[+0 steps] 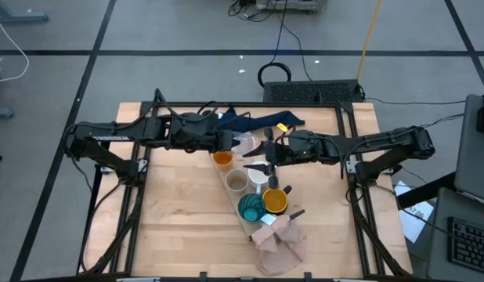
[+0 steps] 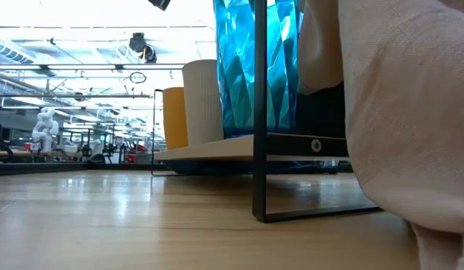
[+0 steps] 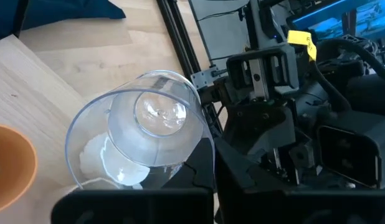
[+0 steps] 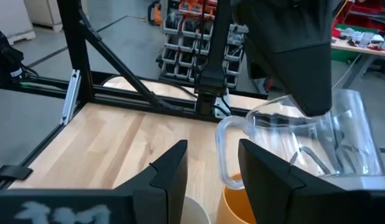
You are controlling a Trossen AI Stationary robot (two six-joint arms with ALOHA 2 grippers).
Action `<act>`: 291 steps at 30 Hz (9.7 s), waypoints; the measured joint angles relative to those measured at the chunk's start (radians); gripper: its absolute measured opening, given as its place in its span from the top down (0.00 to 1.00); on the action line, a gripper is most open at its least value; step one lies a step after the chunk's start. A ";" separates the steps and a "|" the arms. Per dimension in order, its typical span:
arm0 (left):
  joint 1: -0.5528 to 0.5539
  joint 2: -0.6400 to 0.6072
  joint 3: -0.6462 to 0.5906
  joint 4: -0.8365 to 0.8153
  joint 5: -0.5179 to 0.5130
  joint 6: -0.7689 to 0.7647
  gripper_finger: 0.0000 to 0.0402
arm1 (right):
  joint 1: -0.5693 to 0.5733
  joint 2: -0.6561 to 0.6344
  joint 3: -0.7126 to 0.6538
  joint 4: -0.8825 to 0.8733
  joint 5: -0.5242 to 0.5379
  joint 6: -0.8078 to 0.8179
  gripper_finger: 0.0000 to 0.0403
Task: Stack small to large cups/mugs on shelf
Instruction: Put the transparent mug on the shelf
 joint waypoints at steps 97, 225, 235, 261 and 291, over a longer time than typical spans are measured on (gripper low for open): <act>-0.029 -0.047 0.000 0.169 0.008 0.319 0.94 | -0.124 -0.088 -0.009 0.054 -0.308 0.140 1.00; 0.238 -0.021 -0.001 -0.203 0.299 0.852 0.94 | -0.577 0.409 -0.415 1.540 -1.108 0.883 1.00; 0.203 -0.021 -0.001 -0.208 0.320 0.841 0.94 | -0.523 0.278 -0.415 1.541 -1.132 0.989 1.00; -0.109 -0.031 0.017 0.035 0.307 0.851 0.93 | -0.188 0.125 -0.415 1.541 -0.799 1.389 1.00; -0.229 0.001 0.016 0.101 0.192 1.178 0.62 | 0.065 0.127 -0.415 1.519 -0.320 1.683 1.00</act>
